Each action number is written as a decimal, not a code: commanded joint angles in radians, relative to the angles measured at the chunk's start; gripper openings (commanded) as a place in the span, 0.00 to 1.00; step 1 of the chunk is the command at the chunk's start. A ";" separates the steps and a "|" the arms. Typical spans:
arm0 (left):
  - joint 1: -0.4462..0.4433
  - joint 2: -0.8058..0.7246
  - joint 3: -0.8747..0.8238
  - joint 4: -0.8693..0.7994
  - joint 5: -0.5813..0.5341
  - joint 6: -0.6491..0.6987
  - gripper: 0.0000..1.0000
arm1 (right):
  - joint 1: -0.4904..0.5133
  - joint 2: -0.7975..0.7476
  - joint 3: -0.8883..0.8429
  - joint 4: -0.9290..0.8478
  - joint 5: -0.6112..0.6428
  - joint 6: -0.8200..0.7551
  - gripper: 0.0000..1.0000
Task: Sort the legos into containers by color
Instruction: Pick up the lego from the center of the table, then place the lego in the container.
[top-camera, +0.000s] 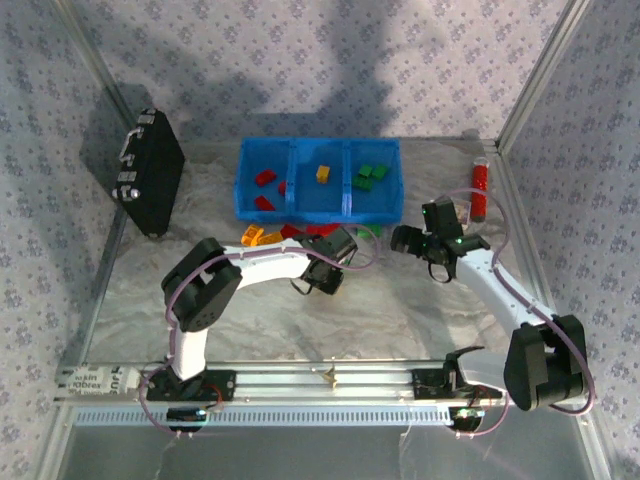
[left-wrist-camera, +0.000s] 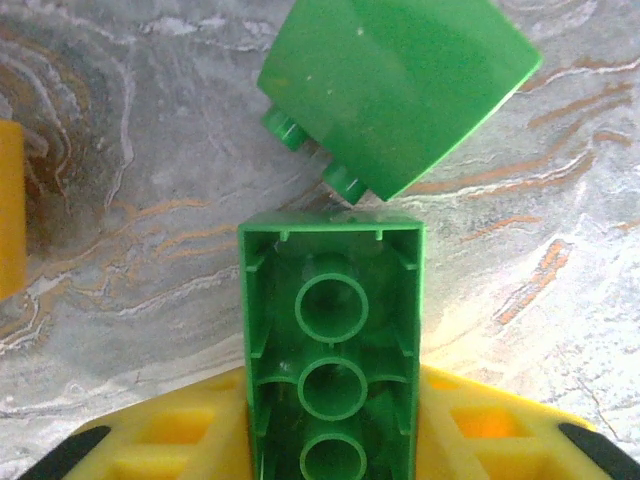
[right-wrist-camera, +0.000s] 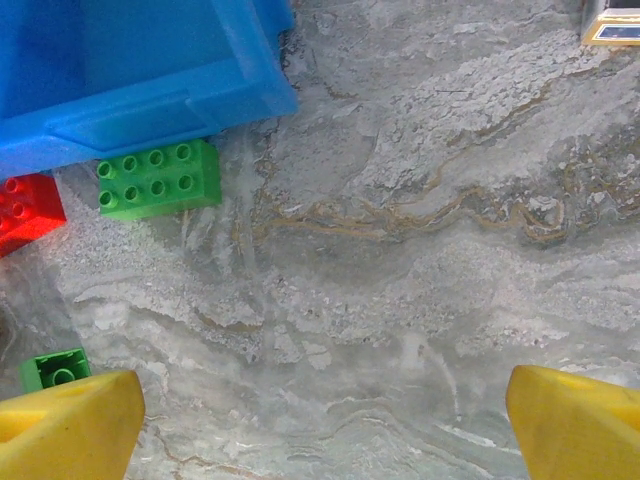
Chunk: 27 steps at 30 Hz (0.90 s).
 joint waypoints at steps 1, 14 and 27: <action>-0.002 -0.001 0.028 -0.032 0.002 0.015 0.35 | -0.016 -0.030 -0.008 0.001 -0.014 0.008 0.95; 0.014 -0.070 0.252 -0.051 -0.023 0.062 0.32 | -0.110 -0.117 -0.007 -0.030 -0.064 -0.007 0.95; 0.115 0.582 1.464 -0.565 -0.071 0.127 0.94 | -0.101 -0.156 0.014 -0.081 -0.098 -0.015 0.95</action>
